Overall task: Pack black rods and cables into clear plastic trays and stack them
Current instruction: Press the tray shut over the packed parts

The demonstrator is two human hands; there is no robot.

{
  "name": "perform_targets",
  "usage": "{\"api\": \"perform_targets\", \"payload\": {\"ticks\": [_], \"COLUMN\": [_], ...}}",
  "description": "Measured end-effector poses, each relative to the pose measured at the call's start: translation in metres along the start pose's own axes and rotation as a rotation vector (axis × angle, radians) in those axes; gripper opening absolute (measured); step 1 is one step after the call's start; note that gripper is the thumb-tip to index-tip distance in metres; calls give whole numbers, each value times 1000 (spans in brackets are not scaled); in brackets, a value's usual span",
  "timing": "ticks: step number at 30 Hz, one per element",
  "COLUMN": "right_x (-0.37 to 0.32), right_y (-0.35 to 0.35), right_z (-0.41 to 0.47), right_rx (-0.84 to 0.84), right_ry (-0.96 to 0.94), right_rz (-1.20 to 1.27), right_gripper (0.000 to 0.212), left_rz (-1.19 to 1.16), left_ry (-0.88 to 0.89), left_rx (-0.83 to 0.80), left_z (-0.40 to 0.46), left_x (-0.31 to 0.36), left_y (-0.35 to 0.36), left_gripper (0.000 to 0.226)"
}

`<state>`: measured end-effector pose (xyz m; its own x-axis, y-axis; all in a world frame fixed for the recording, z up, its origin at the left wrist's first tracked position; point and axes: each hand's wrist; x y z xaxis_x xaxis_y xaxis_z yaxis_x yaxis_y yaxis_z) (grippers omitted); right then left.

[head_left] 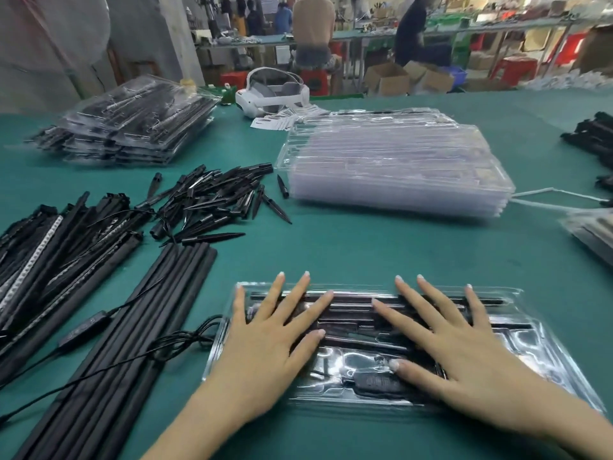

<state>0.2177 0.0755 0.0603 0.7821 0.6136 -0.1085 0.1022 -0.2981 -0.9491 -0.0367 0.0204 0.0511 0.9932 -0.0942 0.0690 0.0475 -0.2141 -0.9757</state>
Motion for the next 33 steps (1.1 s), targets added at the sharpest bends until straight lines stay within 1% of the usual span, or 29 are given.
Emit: {"api": "perform_targets", "payload": {"ticks": [3, 4, 5, 7, 9, 10, 11, 13, 14, 15, 17, 19, 21, 22, 23, 24, 25, 26, 27, 28, 29, 30, 31, 32, 33], "right_x": [10, 15, 20, 26, 26, 26, 25, 24, 25, 25, 26, 27, 33, 36, 37, 41, 46, 52, 61, 72, 81, 86, 88, 84, 80], "right_y": [-11, -14, -15, -11, -2, 2, 3, 4, 5, 6, 8, 9, 10, 8, 1, -5, -8, -11, -11, -6, 1, 8, 16, 21, 24], "right_z": [-3, -7, -11, -17, -20, -21, -21, -20, -20, -20, -21, -21, -19, -20, -22, -27, -36, -47, -59, -70, -78, -85, -88, -89, -87], "right_rx": [33, 37, 45, 46, 1, 5, 13, 10, 24, 33, 41, 28, 46, 47, 58, 136, 263, 441, 637, 761, 771, 680, 566, 493, 465], "right_ry": [-22, -13, 11, 87, 139, 150, 155, 158, 151, 152, 149, 147, 127, 78, 6, -42, -57, -32, 67, 236, 416, 528, 563, 549, 529], "right_rz": [317, 349, 304, 119, 9, -3, -4, 7, 11, 10, 7, -21, -28, 26, 183, 487, 775, 955, 1001, 867, 713, 597, 555, 596, 638], "right_gripper": [57, 53, 51, 54, 58, 58, 57, 56, 56, 56, 56, 55, 52, 52, 54, 56, 52, 43, 30, 16, 12, 23, 33, 38, 39], "left_rz": [45, 30, 2, -15, 42, 60, 90, 36, -43, -98, -71, -51, -62, -58, -44, -27, -18, -16, -13, -13, -14, -17, -23, -30, -33], "left_ry": [-41, -50, -50, -11, 88, 144, 213, 284, 278, 270, 307, 348, 361, 362, 365, 375, 383, 382, 376, 371, 371, 367, 360, 356, 354], "left_rx": [-33, -30, -13, 14, -36, -64, -38, -36, -45, -15, 58, 75, 78, 79, 74, 64, 56, 53, 54, 53, 50, 46, 47, 53, 59], "left_z": [0, -1, -2, -3, -7, -9, -8, -6, -3, 2, 17, 34, 45, 48, 50, 50, 50, 50, 51, 52, 51, 50, 50, 50, 50], "left_x": [6, 8, 8, 6, 6, 7, 5, 2, 5, 12, 38, 69, 86, 88, 86, 84, 82, 81, 82, 83, 84, 84, 84, 84, 84], "left_y": [-1, -1, 0, -1, -10, -13, -11, -9, -12, -13, -16, -15, -7, -3, 1, 3, 5, 5, 5, 5, 5, 6, 6, 6, 5], "left_gripper": [58, 59, 57, 53, 49, 47, 46, 45, 46, 47, 47, 53, 62, 64, 65, 65, 64, 64, 63, 63, 63, 62, 62, 62, 62]}}
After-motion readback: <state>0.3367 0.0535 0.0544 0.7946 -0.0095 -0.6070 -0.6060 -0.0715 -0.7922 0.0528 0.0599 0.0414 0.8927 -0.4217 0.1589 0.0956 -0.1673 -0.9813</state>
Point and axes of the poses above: each hand's wrist, its own z-axis towards the middle knuckle, its own y-axis out of the palm, x = y × z, and after that the axes turned 8 degrees about -x, right-handed
